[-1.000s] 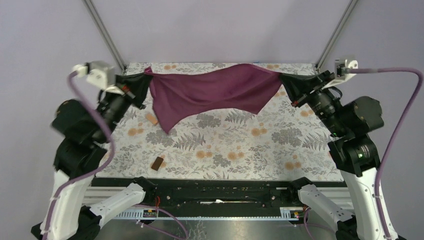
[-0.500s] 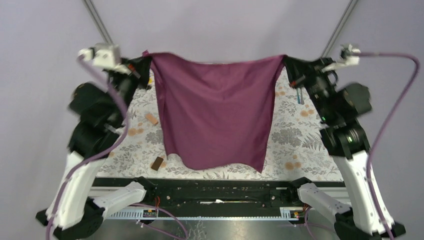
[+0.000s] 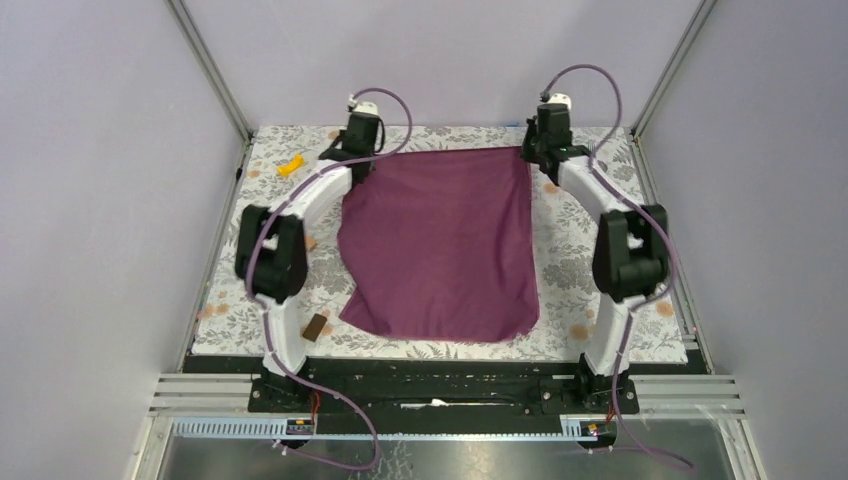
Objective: Fold the napkin into a case and place the utensils inside
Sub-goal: Flatten out the crumpled napkin at the center of the board.
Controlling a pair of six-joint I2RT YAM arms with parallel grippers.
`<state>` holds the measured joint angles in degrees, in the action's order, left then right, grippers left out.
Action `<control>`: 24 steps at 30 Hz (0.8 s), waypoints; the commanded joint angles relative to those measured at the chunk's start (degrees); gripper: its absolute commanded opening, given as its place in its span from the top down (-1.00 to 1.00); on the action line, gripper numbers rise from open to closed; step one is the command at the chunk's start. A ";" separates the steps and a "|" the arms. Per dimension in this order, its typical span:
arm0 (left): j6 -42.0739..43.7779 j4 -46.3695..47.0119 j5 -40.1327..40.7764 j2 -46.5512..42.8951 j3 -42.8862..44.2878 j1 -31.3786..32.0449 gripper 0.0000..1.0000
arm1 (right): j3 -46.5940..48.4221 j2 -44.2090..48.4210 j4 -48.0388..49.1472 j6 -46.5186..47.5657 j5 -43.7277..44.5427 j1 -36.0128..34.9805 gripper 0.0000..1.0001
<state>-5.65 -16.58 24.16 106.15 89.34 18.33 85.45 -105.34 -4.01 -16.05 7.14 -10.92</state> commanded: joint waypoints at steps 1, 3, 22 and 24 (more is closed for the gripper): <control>4.60 -1.27 11.61 12.99 14.16 -0.65 0.63 | 16.01 -14.92 1.25 8.61 5.36 0.69 0.58; 5.20 -6.41 16.24 20.12 23.43 -0.66 0.27 | 28.47 -24.80 -6.87 11.78 5.91 0.70 0.08; -23.24 -11.50 -27.14 -22.93 -23.36 3.36 -0.97 | -2.74 2.54 -27.61 -7.80 -17.62 -2.79 -0.62; -25.07 -11.35 -27.81 -29.66 -30.34 4.40 -0.97 | -7.94 6.52 -28.73 -7.76 -19.22 -3.13 -0.62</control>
<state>-24.82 -29.82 4.49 85.58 69.73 20.88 84.82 -106.76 -29.76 -19.94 -4.36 -12.73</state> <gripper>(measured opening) 0.984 0.808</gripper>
